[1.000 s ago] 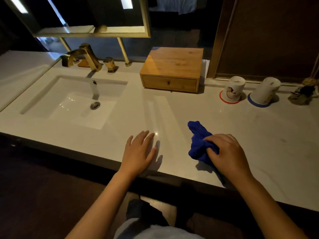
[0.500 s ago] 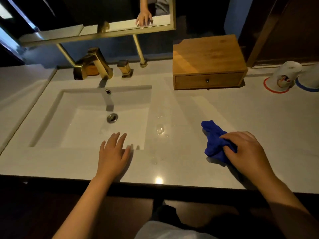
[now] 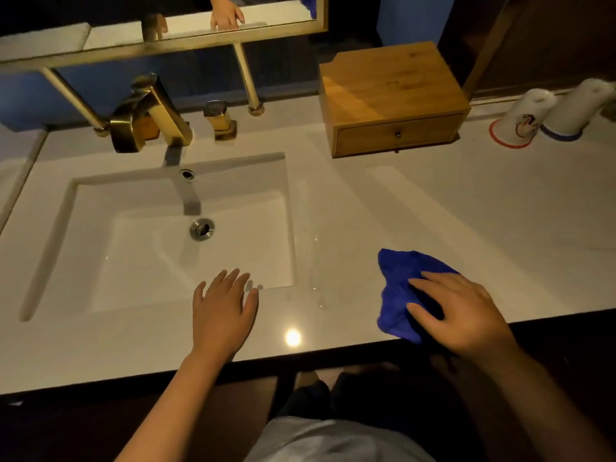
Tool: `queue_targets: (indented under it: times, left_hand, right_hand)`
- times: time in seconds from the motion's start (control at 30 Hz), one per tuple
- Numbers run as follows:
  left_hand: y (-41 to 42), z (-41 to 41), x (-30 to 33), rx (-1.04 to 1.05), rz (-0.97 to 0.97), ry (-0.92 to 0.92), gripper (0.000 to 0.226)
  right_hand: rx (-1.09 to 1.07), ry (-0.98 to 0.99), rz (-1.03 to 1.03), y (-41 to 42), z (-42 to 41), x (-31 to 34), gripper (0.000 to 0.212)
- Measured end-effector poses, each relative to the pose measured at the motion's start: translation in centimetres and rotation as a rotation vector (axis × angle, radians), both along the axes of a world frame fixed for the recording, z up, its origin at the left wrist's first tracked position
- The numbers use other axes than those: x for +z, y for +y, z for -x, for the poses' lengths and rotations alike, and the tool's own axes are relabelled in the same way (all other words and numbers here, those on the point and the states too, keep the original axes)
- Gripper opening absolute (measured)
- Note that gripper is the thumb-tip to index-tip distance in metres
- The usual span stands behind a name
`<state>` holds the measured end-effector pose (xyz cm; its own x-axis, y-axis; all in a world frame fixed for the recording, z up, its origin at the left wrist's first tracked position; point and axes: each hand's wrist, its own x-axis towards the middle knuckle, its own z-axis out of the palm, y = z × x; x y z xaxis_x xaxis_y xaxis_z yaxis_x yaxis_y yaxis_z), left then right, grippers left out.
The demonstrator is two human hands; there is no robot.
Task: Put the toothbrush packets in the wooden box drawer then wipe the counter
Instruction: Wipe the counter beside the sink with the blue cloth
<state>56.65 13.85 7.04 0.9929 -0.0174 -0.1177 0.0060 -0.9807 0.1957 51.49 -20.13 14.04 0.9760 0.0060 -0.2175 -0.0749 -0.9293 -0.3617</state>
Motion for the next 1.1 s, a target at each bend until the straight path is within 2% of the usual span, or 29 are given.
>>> queue_targets:
  times: [0.07,0.23,0.47,0.67,0.9,1.1]
  left_hand:
    - [-0.1,0.0,0.1,-0.004,0.012,-0.003,0.063]
    - [0.0,0.0,0.0,-0.016,0.026,-0.015,0.065]
    - [-0.1,0.0,0.0,-0.019,0.021,-0.005,0.066]
    - [0.0,0.2,-0.2,-0.006,-0.002,0.011,0.067]
    - [0.1,-0.1,-0.1,0.006,-0.013,0.023,0.068]
    - [0.1,-0.1,-0.1,0.012,-0.004,0.031,0.071]
  right_hand:
    - [0.016,0.090,0.112,0.5,-0.3,-1.7,0.083]
    - [0.052,0.111,0.216,0.8,-0.9,-4.5,0.085]
    - [-0.241,0.046,0.263,6.7,0.4,-5.4,0.099]
    - [-0.208,-0.049,0.274,14.3,-1.4,-6.4,0.077]
    - [0.039,-0.149,0.184,19.2,-6.0,-6.3,0.052]
    - [0.182,-0.209,0.081,20.3,-8.2,-6.3,0.052]
